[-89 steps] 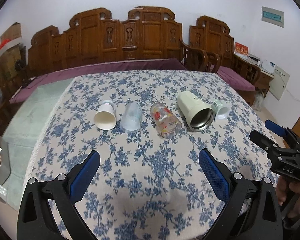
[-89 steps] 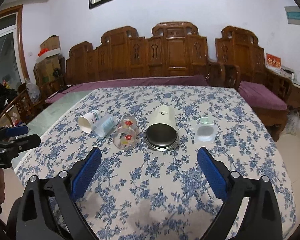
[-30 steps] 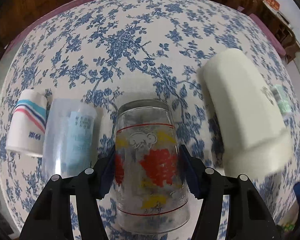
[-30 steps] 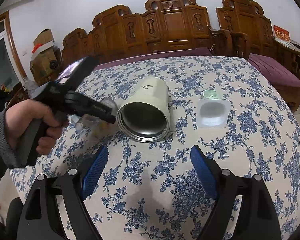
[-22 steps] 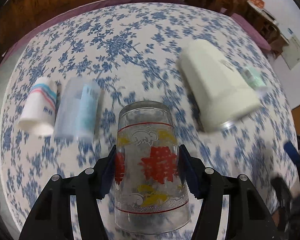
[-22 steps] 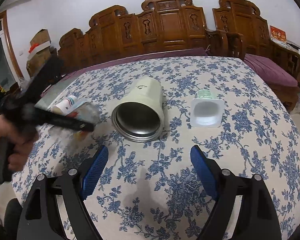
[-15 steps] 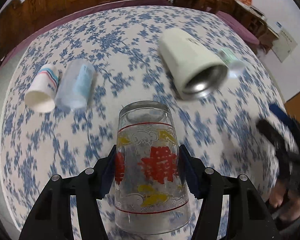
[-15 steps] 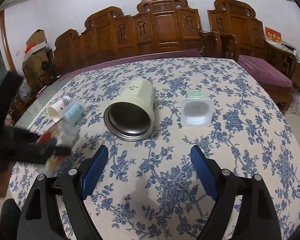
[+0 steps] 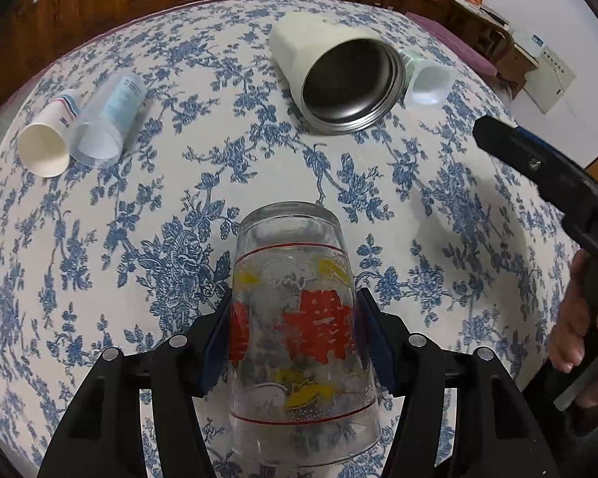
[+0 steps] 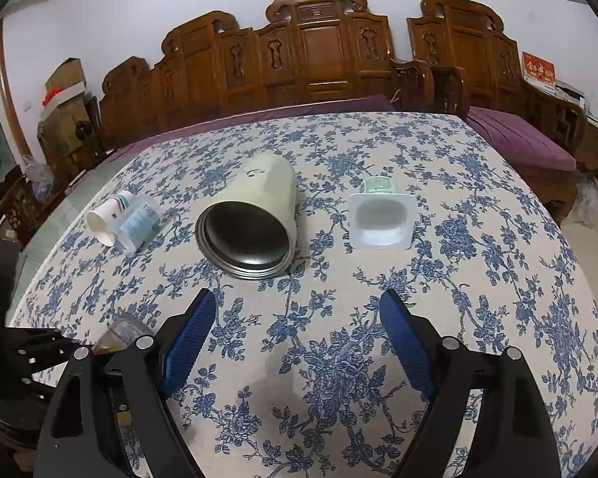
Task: Flip cup upside down
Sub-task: 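Pass the tumbler from the left tool while the right tool closes on it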
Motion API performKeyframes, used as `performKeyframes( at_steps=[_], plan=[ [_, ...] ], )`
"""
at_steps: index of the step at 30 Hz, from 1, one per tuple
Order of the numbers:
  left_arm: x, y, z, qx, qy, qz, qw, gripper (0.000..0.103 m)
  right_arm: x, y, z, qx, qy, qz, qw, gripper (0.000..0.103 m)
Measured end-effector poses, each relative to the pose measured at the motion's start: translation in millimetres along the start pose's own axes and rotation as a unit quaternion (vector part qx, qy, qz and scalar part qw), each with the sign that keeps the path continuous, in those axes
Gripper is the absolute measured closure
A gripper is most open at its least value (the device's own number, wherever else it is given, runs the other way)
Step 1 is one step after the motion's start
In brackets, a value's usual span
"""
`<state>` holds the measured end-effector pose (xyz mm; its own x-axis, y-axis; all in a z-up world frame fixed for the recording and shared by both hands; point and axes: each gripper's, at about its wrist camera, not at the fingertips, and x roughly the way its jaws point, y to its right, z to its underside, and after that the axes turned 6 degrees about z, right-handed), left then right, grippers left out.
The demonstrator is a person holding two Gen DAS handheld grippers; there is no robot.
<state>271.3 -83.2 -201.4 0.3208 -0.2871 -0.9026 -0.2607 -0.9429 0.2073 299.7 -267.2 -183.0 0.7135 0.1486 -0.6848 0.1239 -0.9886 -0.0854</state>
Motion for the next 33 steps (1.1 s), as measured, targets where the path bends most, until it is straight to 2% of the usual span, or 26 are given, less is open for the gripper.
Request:
performKeyframes(
  at_steps=[4, 8, 14, 16, 17, 18, 21, 26, 33],
  plan=[
    [1, -2, 1, 0.000, 0.001, 0.007, 1.0000, 0.046, 1, -3, 1, -0.004, -0.003, 0.003, 1.000, 0.017],
    [-17, -4, 3, 0.002, 0.027, 0.018, 0.9995, 0.044, -3, -6, 1, -0.009, -0.002, 0.012, 1.000, 0.017],
    [-57, -16, 16, 0.009, 0.086, -0.007, 0.9962, 0.031, -17, -16, -8, -0.016, -0.005, 0.014, 1.000, 0.017],
    [-71, -23, 22, 0.010, 0.108, -0.022, 0.9938, 0.017, -24, -23, -9, -0.023, -0.004, 0.014, 1.000, 0.017],
    [-77, -27, 25, 0.009, 0.121, -0.028, 0.9923, 0.014, -26, -28, -10, -0.026, -0.005, 0.013, 1.000, 0.017],
    [-87, -32, 30, 0.005, 0.142, -0.036, 0.9892, 0.011, -27, -31, -10, -0.028, -0.007, 0.011, 1.000, 0.017],
    [-103, -46, 36, -0.008, 0.174, -0.050, 0.9834, 0.009, -30, -47, -9, -0.035, -0.019, 0.001, 0.999, 0.017],
    [-120, -64, 48, -0.020, 0.204, -0.055, 0.9772, 0.009, -20, -76, -6, -0.043, -0.054, -0.017, 0.997, 0.017],
    [-128, -91, 61, -0.040, 0.225, -0.054, 0.9721, 0.009, 18, -110, 8, -0.019, -0.157, -0.047, 0.986, 0.017]
  ],
)
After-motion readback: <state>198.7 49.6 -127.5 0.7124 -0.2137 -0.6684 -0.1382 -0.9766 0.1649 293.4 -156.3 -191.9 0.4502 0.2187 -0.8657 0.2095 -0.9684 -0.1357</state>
